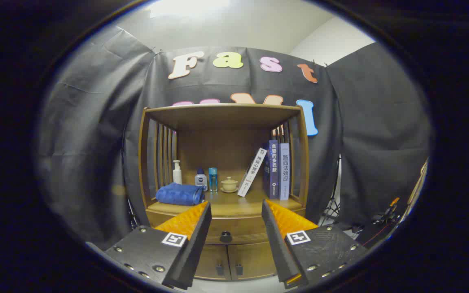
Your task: Pull open the drawer, take out the items inside it, and place them on the countertop above the cabinet.
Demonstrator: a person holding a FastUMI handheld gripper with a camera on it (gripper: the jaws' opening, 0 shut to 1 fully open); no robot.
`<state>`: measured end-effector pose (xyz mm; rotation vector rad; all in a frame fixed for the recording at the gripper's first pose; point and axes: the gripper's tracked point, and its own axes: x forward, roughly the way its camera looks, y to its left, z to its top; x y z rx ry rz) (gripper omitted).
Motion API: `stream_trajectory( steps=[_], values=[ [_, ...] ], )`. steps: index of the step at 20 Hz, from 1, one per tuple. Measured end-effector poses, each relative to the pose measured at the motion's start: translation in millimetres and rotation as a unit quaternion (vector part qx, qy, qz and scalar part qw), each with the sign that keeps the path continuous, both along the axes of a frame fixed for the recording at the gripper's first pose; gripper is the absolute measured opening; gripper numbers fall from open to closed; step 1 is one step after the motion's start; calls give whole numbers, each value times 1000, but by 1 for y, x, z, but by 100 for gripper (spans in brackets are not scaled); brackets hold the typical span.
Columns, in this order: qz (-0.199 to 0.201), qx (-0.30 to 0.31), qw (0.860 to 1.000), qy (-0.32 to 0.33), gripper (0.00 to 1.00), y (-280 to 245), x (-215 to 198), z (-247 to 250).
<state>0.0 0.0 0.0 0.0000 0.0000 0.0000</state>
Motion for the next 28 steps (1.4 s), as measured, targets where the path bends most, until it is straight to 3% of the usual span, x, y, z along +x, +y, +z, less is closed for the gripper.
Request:
stream_trajectory(
  steps=[4,5,11,22,28],
  values=[
    [-18,1,1000,11,77,1,-9,-17],
    [-18,-3,1000,15,83,2,-10,-20],
    [-17,-13,999,25,87,0,-5,-26],
    [-9,-7,999,39,87,9,6,-41],
    [-26,7,998,62,87,8,44,-85]
  ],
)
